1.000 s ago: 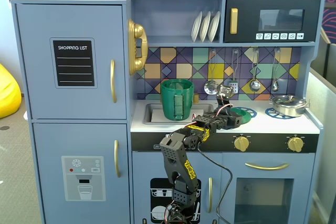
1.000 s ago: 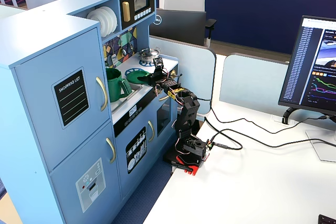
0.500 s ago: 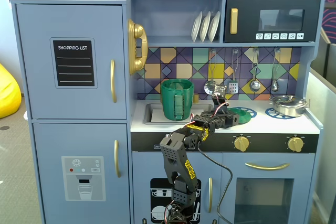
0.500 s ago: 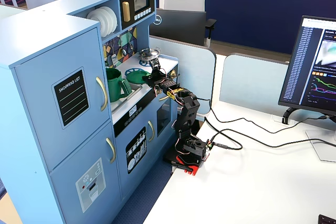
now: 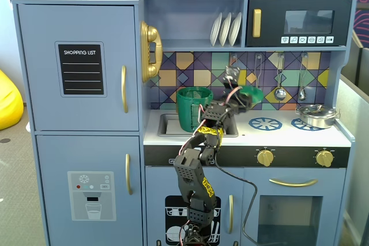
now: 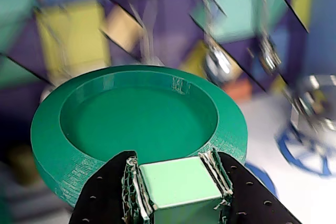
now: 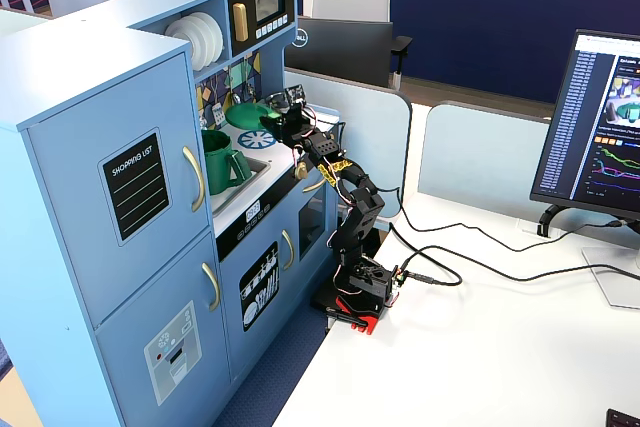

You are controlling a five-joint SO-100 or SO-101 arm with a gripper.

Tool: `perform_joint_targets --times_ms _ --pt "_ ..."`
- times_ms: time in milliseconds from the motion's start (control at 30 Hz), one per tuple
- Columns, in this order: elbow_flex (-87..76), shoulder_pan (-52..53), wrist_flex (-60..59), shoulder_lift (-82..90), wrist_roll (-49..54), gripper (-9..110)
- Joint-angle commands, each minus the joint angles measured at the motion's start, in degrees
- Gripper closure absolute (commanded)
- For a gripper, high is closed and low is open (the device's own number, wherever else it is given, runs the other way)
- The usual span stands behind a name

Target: Pick up the lid from the counter and put it on the green recipient

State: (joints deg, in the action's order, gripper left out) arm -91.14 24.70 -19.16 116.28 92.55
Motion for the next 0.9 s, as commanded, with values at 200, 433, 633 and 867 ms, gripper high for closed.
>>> perform_joint_targets --times_ms 200,433,633,867 --pt "16.1 -9.9 -11.0 6.1 0.0 102" --pt "18.1 -17.8 -14.9 6.2 1.8 102" --pt "17.2 -21.0 -14.9 4.7 2.5 102" --pt "14.6 -22.4 -12.3 2.9 3.8 102"
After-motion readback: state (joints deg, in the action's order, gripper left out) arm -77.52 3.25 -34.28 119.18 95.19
